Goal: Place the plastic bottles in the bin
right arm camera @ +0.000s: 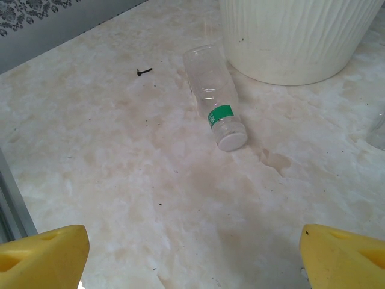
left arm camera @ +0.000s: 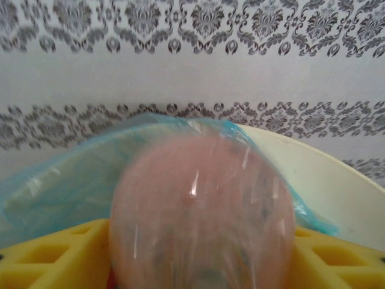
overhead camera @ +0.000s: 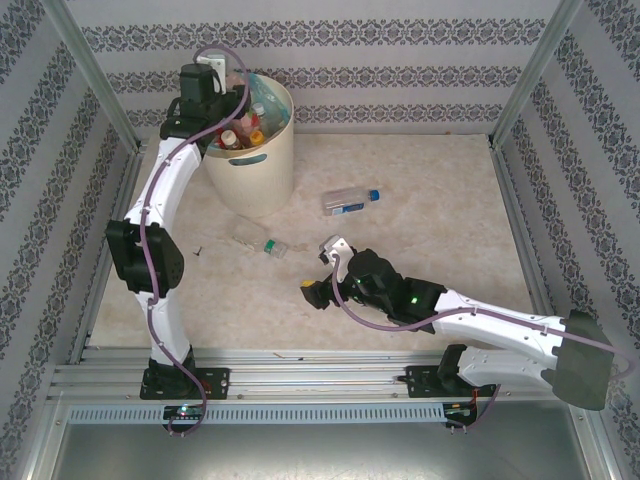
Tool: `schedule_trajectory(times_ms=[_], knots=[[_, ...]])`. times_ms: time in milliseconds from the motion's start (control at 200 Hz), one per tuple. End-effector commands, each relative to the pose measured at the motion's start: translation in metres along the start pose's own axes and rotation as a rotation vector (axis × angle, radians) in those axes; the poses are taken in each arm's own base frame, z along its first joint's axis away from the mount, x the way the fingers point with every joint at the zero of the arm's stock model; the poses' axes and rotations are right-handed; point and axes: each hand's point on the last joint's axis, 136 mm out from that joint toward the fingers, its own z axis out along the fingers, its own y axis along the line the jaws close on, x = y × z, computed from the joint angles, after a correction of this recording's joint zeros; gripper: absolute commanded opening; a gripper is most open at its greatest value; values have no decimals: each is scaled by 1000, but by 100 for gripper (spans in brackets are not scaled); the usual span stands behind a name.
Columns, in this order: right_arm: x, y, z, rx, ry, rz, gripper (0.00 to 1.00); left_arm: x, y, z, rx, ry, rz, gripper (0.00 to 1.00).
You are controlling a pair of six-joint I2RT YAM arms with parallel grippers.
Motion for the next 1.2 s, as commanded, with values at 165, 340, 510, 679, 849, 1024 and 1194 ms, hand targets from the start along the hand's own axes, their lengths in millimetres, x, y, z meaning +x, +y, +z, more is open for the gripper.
schedule_trajectory(times_ms=[165,340,510,679,849,1024,1194], knots=[[-11,4,-5,-12,-27,26,90,-40,7,-69,-51,-44,-69,72],[-13,6,-3,-20,-27,22,90,-62,9,-90,-70,-113,-70,67],[-13,8,-1,-31,-22,27,90,-71,-18,-77,62,-99,-86,61],[-17,12,-1,-47,-19,33,90,-79,-41,-45,128,-82,-80,48],[-19,14,-5,-55,-22,41,89,-57,-41,-10,116,-34,-65,45],[-13,12,-6,-48,-16,65,89,-7,-28,-10,50,164,-37,43],[-8,13,-2,-53,-5,90,88,9,-11,-42,-1,271,-30,33]])
